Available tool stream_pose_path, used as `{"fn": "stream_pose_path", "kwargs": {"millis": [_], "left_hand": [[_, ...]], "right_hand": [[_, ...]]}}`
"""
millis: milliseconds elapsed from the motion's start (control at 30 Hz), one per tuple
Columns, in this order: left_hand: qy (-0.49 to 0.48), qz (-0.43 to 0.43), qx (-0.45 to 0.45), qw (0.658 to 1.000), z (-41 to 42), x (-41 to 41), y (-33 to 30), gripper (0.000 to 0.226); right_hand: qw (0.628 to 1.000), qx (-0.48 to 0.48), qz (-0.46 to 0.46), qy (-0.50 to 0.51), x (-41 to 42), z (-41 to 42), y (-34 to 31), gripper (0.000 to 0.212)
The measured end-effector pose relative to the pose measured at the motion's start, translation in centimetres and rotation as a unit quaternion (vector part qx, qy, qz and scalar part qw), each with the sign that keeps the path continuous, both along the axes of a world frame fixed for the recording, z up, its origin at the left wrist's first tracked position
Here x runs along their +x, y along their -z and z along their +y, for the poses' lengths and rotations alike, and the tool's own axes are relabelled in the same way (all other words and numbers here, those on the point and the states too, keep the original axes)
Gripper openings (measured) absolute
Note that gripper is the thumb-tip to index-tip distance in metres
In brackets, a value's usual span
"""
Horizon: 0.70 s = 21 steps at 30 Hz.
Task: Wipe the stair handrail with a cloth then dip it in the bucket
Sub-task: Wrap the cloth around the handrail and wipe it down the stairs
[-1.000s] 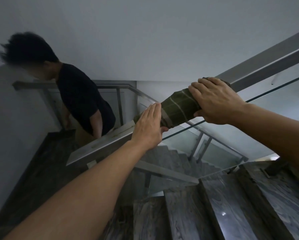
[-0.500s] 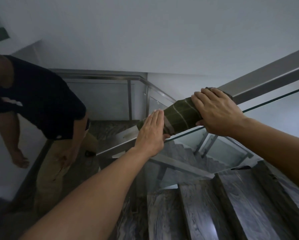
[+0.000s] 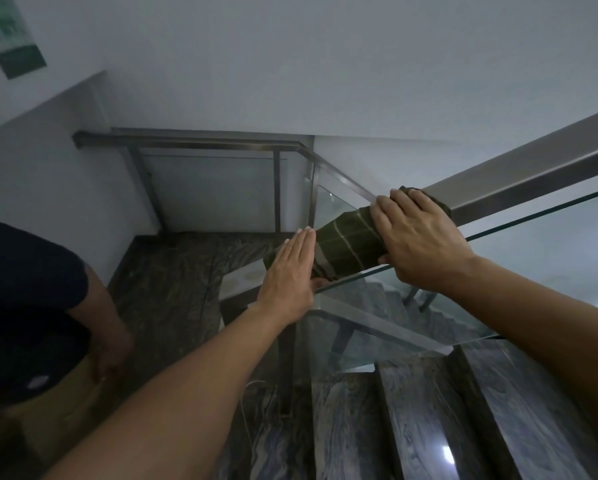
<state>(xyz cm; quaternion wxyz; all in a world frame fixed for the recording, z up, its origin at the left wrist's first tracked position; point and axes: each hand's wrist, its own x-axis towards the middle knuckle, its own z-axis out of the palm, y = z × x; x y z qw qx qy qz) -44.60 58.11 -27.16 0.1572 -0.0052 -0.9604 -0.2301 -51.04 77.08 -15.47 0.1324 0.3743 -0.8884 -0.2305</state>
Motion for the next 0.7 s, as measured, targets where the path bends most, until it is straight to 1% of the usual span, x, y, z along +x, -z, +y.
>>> {"fn": "stream_pose_path", "kwargs": {"millis": [233,633,700], "left_hand": [[-0.02,-0.015,-0.011,1.0,-3.5,1.8,2.5,0.089],[-0.042,-0.033,-0.017,0.998,-9.9,4.8,6.9,0.087],[-0.04,-0.037,-0.011,0.998,-10.5,5.0,7.3,0.087]], "right_hand": [[1.0,-0.009,-0.023,0.0,1.9,-3.9,2.5,0.073],[0.999,0.019,-0.038,-0.009,4.7,-10.7,6.4,0.071],[0.999,0.016,-0.037,-0.011,4.8,-11.3,7.0,0.068]]}}
